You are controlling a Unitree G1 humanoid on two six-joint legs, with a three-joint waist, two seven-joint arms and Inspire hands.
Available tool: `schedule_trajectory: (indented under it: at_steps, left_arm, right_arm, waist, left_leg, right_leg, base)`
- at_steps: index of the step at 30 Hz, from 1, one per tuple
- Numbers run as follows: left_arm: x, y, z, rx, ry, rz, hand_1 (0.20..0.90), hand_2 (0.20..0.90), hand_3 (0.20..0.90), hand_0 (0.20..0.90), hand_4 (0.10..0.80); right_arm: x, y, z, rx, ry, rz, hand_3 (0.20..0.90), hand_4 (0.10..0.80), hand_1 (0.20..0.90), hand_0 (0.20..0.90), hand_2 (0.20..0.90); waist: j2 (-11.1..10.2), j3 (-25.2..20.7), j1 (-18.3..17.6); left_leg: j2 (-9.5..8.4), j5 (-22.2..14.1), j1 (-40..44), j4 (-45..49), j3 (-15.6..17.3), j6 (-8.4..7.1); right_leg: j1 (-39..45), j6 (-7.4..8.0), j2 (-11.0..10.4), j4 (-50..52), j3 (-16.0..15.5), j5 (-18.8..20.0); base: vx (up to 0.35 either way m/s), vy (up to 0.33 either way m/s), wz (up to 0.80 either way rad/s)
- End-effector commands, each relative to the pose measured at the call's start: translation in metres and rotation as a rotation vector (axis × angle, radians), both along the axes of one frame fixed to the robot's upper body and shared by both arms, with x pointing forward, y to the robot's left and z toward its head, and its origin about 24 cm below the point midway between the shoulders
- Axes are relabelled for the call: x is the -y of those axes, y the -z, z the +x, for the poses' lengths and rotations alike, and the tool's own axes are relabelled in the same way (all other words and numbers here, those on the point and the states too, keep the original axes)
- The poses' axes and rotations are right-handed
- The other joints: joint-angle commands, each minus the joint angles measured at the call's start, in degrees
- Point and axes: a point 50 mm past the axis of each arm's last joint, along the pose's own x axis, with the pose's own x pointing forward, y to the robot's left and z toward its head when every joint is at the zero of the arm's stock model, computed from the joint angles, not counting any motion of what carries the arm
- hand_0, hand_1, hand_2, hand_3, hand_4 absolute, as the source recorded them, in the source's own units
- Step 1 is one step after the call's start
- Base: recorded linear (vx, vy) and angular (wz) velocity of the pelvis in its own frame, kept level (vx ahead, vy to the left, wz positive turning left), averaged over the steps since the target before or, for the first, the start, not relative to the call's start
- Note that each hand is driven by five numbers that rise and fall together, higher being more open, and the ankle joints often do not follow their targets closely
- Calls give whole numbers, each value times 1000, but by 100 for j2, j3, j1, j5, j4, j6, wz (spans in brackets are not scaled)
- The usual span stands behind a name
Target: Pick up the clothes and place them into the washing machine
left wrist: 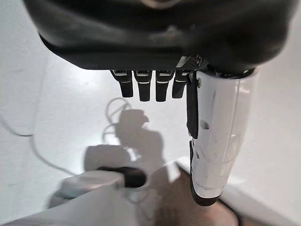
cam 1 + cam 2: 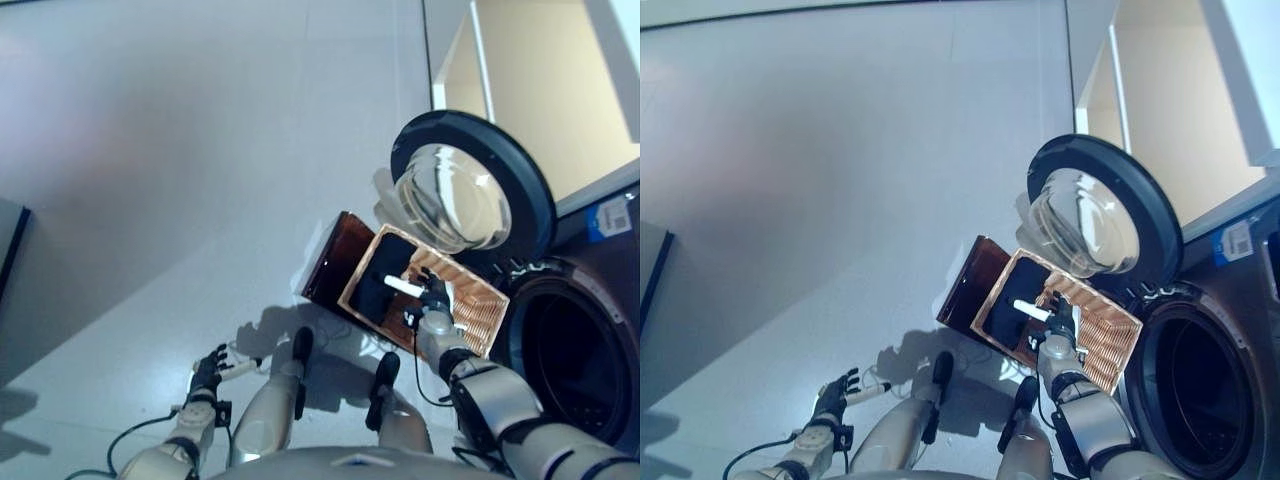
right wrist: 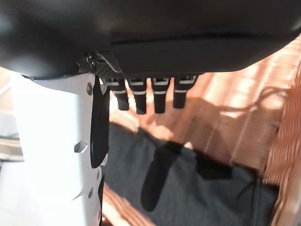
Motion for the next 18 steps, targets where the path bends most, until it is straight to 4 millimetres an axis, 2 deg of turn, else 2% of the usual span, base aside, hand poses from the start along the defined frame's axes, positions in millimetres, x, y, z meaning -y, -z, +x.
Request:
schedule_trajectory:
  at_steps: [1, 9, 15, 18]
  left_arm:
    - [-4, -20, 24, 162, -16, 20, 900, 900, 900, 900, 800]
    - [21, -36, 33, 300, 90, -6, 900, 900, 900, 900, 800]
    - [24, -30, 24, 271, 81, 6, 900, 900, 900, 900, 800]
    - [27, -30, 23, 274, 78, -9, 900, 900, 900, 900, 800]
  right_arm:
    - [22, -39, 25, 167, 140, -35, 900, 800, 900, 900, 900]
    - [53, -89, 44, 251, 388, -116, 900, 800, 900, 900, 900]
    - [65, -110, 50, 265, 426, -184, 900, 800, 900, 900, 900]
    - [68, -112, 50, 265, 424, -200, 900, 800, 900, 900, 900]
  waist:
    - [61, 23, 185]
    - [424, 79, 467]
    - [645, 64, 525]
    - [774, 75, 544]
  left_leg:
    - [-235, -447, -337, 486, 35, -234]
    - [-370, -487, -888, 651, 49, -234]
    - [-445, -488, -1097, 667, 134, -223]
    - [-465, -466, -1155, 654, 162, -217]
  right_leg:
    - [137, 65, -259, 84, 241, -17]
    - [-318, 43, -325, 300, 235, -129]
    - [-530, 48, -369, 277, 336, -112]
    - [-591, 56, -401, 261, 362, -79]
  base:
    - [0, 25, 5]
    - [2, 47, 4]
    - [1, 58, 0]
    - [2, 58, -7]
